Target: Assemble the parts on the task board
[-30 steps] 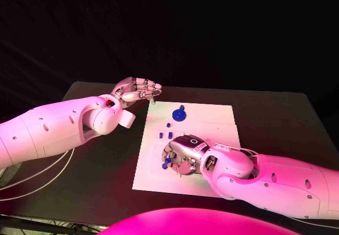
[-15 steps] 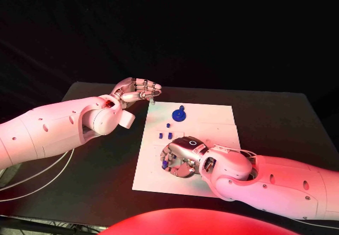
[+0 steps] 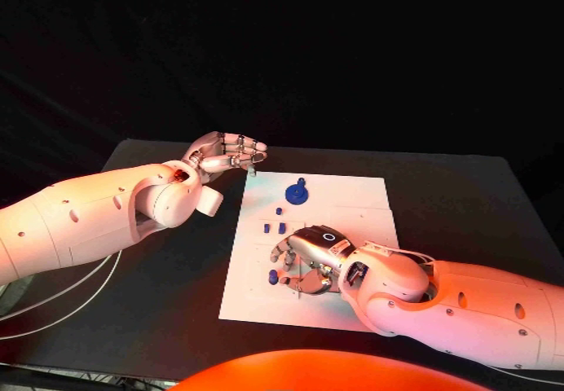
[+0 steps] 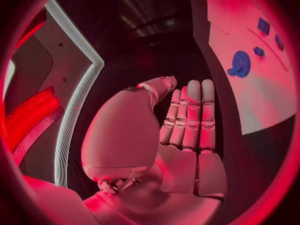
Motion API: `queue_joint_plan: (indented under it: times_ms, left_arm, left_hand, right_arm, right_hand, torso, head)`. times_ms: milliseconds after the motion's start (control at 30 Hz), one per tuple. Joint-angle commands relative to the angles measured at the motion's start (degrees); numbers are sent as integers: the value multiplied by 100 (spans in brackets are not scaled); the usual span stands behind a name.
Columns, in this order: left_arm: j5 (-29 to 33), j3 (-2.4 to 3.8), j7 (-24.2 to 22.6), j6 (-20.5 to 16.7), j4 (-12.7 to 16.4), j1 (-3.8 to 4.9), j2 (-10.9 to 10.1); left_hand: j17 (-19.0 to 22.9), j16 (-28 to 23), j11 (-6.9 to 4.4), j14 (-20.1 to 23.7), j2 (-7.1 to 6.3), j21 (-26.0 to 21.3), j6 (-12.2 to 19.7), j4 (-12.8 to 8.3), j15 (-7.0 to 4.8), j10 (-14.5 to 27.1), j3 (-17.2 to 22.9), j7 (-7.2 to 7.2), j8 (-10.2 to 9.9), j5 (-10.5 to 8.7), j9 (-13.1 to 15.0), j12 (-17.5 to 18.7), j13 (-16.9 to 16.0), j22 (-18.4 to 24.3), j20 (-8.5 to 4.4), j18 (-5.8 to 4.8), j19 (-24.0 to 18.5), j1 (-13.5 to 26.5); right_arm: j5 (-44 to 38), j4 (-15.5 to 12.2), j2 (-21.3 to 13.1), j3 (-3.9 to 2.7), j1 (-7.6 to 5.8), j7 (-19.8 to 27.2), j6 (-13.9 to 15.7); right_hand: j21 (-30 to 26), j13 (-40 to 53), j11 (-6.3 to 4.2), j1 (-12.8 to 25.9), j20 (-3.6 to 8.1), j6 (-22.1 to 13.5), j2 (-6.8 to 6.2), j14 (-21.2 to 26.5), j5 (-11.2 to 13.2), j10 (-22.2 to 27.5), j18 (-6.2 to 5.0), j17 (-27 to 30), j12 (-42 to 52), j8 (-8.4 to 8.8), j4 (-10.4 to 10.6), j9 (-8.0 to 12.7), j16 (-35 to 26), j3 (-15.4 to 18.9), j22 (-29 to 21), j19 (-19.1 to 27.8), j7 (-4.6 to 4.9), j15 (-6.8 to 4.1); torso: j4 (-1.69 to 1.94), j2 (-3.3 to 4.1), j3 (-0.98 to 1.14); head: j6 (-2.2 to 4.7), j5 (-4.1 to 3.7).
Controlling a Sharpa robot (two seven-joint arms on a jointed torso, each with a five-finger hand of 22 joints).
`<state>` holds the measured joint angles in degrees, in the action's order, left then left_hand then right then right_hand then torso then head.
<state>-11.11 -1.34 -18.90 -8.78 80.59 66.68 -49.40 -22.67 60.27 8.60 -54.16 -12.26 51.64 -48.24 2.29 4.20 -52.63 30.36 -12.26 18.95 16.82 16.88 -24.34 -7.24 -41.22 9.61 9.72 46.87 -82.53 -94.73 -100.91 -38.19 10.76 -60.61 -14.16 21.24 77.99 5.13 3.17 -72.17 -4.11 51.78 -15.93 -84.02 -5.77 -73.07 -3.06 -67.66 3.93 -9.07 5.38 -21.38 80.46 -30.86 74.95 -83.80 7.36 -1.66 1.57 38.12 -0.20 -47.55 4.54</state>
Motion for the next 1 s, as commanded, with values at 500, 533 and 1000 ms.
queue_joint_plan:
  times_ms: [500,533,1000]
  left_arm:
    - [26,-35,-17,61,-33,4,-6]
    - [26,-37,-15,61,-35,4,-4]
    - [40,-56,-20,66,-28,1,26]
  left_hand:
    - [9,-30,-2,39,63,-39,47,-26,2,50,-22,-2,46,1,3,-24,12,4,-9,80,-25,9]
    - [9,-30,-2,39,63,-39,47,-26,2,50,-22,-2,46,1,3,-24,12,4,-9,80,-25,9]
    - [10,-29,-1,37,62,-39,47,-24,3,52,-27,-2,48,0,3,-26,14,4,-9,79,-24,14]
  right_arm:
    - [3091,-616,-1729,-79,-814,-18,543]
    - [3193,-649,-1843,-78,-839,-90,467]
    - [3065,-985,-2772,68,-642,-1279,-395]
  right_hand:
    - [296,1071,-132,91,79,331,95,-249,-464,-479,124,-276,1260,-654,279,-294,204,753,1173,-413,-57,-114]
    - [389,1393,-163,154,81,281,88,-261,-457,-552,145,-313,1630,-755,361,-347,224,904,1211,-434,-83,-95]
    - [1012,7527,-211,183,126,-137,582,-403,-520,-1073,268,-1113,7626,-1755,1137,-744,598,2618,1450,-579,-172,-133]
  torso:
    - [-44,-65,-26]
    - [-43,-66,-27]
    - [-69,-75,-32]
  head:
    - [122,-242]
    - [124,-275]
    - [90,-436]
